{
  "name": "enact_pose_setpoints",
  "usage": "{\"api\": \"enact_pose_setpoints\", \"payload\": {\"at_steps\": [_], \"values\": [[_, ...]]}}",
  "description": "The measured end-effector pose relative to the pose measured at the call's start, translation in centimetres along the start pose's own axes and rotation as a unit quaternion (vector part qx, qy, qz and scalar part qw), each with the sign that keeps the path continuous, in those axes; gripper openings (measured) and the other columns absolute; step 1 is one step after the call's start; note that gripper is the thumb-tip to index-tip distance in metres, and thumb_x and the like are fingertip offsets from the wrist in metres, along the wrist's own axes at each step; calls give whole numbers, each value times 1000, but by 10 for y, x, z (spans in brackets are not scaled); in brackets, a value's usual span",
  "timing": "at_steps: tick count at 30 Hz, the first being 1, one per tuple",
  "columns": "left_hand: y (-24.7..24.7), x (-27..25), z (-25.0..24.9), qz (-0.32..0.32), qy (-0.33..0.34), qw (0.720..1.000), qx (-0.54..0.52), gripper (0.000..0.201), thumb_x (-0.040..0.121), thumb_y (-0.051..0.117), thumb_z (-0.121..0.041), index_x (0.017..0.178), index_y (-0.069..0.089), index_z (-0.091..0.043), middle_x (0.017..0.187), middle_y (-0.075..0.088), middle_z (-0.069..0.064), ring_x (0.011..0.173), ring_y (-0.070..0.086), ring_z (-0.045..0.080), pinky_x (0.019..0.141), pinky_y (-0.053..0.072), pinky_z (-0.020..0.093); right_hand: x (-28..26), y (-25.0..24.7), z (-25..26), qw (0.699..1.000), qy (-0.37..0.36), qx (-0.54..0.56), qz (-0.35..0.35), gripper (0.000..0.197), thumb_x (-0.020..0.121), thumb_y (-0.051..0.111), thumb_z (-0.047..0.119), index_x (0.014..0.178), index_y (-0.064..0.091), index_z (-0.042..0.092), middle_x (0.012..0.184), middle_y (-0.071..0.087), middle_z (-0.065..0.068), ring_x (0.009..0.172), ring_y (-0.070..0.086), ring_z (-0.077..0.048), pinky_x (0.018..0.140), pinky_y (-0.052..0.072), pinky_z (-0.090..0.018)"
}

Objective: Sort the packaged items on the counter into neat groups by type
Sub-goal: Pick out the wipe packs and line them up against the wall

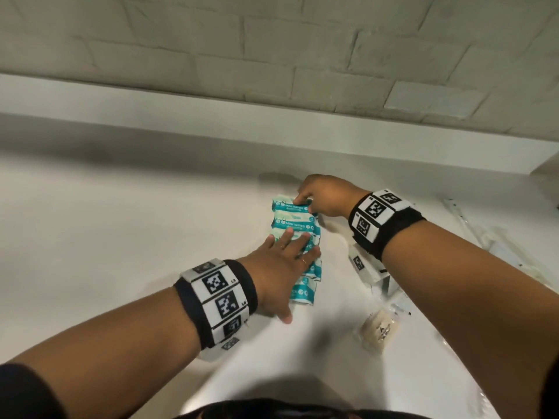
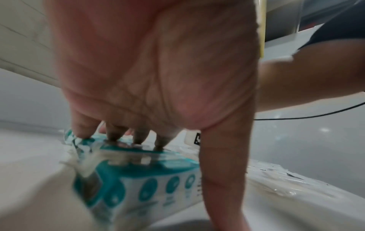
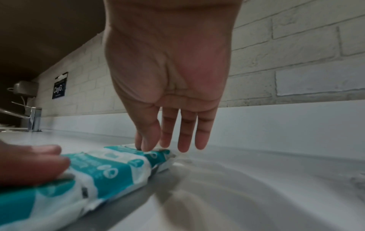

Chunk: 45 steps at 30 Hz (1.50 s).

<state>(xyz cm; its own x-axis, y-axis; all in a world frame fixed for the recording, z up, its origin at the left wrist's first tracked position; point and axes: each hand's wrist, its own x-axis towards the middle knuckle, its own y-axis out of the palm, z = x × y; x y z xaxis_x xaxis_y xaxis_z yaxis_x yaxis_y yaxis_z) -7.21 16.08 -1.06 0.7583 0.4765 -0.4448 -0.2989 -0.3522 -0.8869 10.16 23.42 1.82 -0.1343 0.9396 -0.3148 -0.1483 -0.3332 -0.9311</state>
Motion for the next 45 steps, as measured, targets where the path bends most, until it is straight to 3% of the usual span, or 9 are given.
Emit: {"api": "enact_pose_setpoints", "payload": {"at_steps": [11, 19, 24, 28, 30, 33, 37, 40, 45], "values": [[-36, 58, 50, -62, -56, 996, -43, 111, 73, 69, -49, 153, -2, -19, 162, -5, 3, 149, -4, 26, 121, 5, 45, 19, -28, -16, 996, 56, 70, -8, 48, 97, 42, 10, 145, 38, 17, 152, 37, -5, 137, 36, -24, 110, 28, -30], [-76, 107, 92, -105, -59, 992, -33, 99, 65, 76, -51, 147, 29, -18, 152, 31, 6, 137, 31, 29, 111, 35, 40, 53, -23, -32, 987, 111, 119, 7, 35, 100, 34, 25, 119, 60, 12, 113, 66, -11, 95, 64, -26, 85, 51, -37], [-88, 120, 120, -44, -49, 997, -35, 108, 70, 75, -51, 153, 13, -20, 162, 5, 3, 148, 6, 27, 117, 22, 41, 72, -19, -36, 996, 80, 39, 28, 27, 100, 37, 28, 111, 59, 15, 103, 67, -4, 82, 60, -20, 70, 48, -30], [-82, 122, 125, -47, -37, 997, -59, 114, 69, 76, -53, 153, 6, -21, 162, -1, 1, 149, -2, 26, 118, 15, 40, 78, -14, -42, 998, 63, -3, 18, 25, 101, 41, 22, 120, 56, 15, 115, 65, -4, 99, 63, -23, 80, 46, -29], [-83, 120, 127, -40, -35, 993, -104, 121, 68, 72, -63, 153, -4, -22, 161, -12, 0, 148, -12, 24, 120, 8, 42, 77, -17, -49, 980, 111, 168, -5, 31, 100, 45, 22, 128, 55, 14, 121, 62, -1, 109, 59, -20, 90, 45, -30], [-92, 119, 138, -95, -110, 932, -332, 116, 75, 54, -74, 150, -18, -23, 157, -25, -2, 146, -20, 21, 121, 5, 45, 81, -18, -58, 845, 169, 501, -74, 36, 98, 47, 17, 134, 50, 13, 131, 54, -9, 118, 53, -23, 102, 42, -34], [-85, 143, 170, -152, -175, 722, -652, 116, 61, 36, -95, 153, 11, -29, 159, 21, 1, 143, 30, 21, 118, 21, 43, 85, -12, -47, 668, 182, 715, -95, 21, 98, 44, 20, 81, 54, 16, 76, 57, -4, 67, 50, -15, 69, 44, -27], [-66, 166, 187, -152, -150, 675, -706, 119, 50, 40, -99, 145, 37, -28, 130, 63, 2, 118, 61, 20, 109, 37, 42, 90, -12, -33, 679, 183, 705, -89, 30, 99, 42, 18, 72, 55, 13, 59, 58, -1, 58, 50, -15, 61, 45, -25], [-70, 160, 178, -176, -101, 660, -723, 100, 57, 39, -95, 128, 57, -26, 115, 71, 5, 109, 67, 22, 105, 42, 44, 101, -16, -35, 657, 202, 715, -128, 35, 98, 44, 33, 65, 45, 21, 63, 40, 0, 61, 38, -13, 60, 36, -24]]}}
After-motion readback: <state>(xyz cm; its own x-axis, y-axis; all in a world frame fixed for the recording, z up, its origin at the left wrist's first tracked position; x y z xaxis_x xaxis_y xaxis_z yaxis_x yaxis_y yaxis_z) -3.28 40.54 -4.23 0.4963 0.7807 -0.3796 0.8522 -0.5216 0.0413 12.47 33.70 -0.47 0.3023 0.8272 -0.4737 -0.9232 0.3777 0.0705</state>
